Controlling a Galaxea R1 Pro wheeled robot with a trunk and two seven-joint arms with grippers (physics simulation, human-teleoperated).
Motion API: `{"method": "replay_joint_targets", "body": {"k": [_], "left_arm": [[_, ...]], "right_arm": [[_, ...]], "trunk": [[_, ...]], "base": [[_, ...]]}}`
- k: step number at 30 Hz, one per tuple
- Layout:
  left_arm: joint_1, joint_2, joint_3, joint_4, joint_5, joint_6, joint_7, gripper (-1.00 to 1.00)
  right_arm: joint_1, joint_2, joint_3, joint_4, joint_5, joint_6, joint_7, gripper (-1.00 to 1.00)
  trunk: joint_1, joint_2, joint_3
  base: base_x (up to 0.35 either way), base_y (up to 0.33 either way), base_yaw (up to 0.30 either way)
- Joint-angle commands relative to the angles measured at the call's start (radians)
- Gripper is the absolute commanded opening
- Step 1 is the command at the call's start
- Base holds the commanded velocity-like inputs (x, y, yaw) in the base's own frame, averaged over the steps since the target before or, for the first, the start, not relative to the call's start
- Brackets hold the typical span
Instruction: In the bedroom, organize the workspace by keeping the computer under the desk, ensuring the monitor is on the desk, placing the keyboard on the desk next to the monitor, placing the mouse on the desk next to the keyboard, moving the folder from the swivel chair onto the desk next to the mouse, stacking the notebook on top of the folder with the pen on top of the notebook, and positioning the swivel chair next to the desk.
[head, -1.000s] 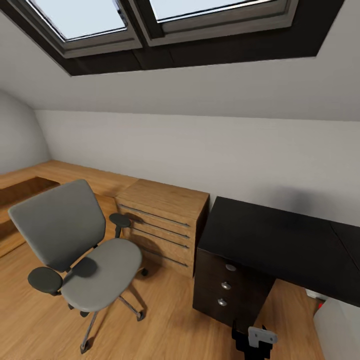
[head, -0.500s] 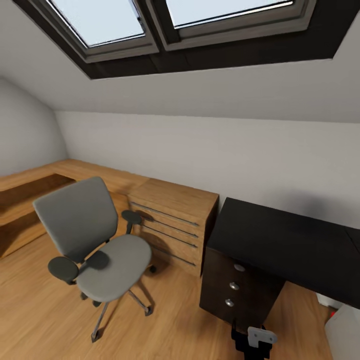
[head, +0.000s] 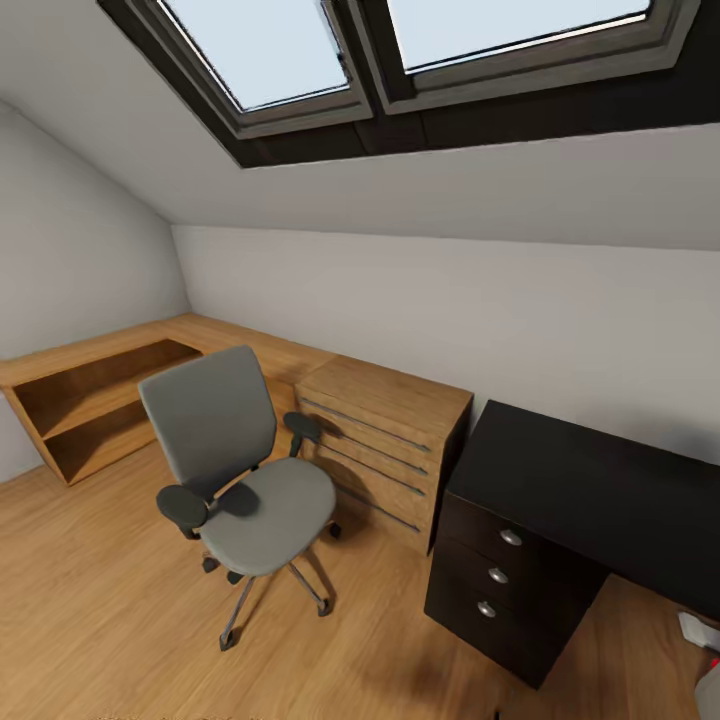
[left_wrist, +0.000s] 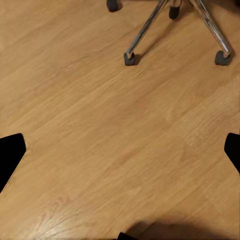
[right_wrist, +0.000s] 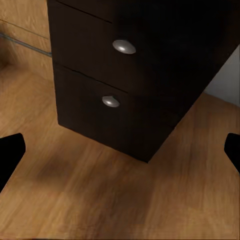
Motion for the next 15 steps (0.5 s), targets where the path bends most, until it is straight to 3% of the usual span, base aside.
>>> {"method": "replay_joint_targets", "body": {"k": [1, 3, 4, 8, 9, 11, 13, 15], "left_arm": [[-0.002, 0.003, -0.011, 0.046, 0.004, -0.044, 0.006, 1.0], [-0.001, 0.003, -0.013, 0.089, 0.002, -0.095, 0.004, 1.0], [-0.001, 0.002, -0.018, 0.139, -0.006, -0.165, 0.004, 1.0], [-0.001, -0.002, -0.041, 0.236, -0.044, -0.315, 0.002, 1.0], [-0.001, -0.002, -0.047, 0.257, -0.056, -0.347, 0.002, 1.0], [-0.001, -0.004, -0.067, 0.322, -0.119, -0.464, 0.003, 1.0], [-0.001, -0.004, -0.076, 0.351, -0.164, -0.523, 0.006, 1.0], [-0.001, -0.004, -0.078, 0.358, -0.176, -0.524, 0.008, 1.0]], "right_arm": [[0.057, -0.02, 0.012, 0.003, 0.038, -0.073, -0.002, 1.0], [0.09, -0.038, 0.012, 0.003, 0.071, -0.126, -0.003, 1.0], [0.115, -0.052, 0.012, 0.003, 0.107, -0.17, -0.003, 1.0], [0.135, -0.056, 0.015, 0.003, 0.159, -0.189, -0.003, 1.0], [0.137, -0.054, 0.015, 0.003, 0.166, -0.189, -0.004, 1.0], [0.141, -0.035, 0.016, 0.003, 0.18, -0.189, -0.004, 1.0], [0.143, -0.014, 0.014, 0.003, 0.186, -0.189, -0.007, 1.0], [0.144, -0.009, 0.014, 0.003, 0.188, -0.189, -0.007, 1.0]], "trunk": [[0.0, -0.001, 0.0], [0.0, -0.001, 0.001], [0.0, -0.001, 0.001], [0.0, -0.001, 0.002], [0.0, -0.001, 0.002], [0.0, -0.001, 0.003], [0.0, -0.001, 0.005], [0.0, -0.001, 0.007]], "base": [[0.0, 0.0, 0.252], [0.0, 0.0, 0.258], [0.0, 0.0, 0.267], [0.0, 0.0, 0.271], [0.0, 0.0, 0.273], [0.0, 0.0, 0.26], [0.0, 0.0, 0.235], [0.0, 0.0, 0.221]]}}
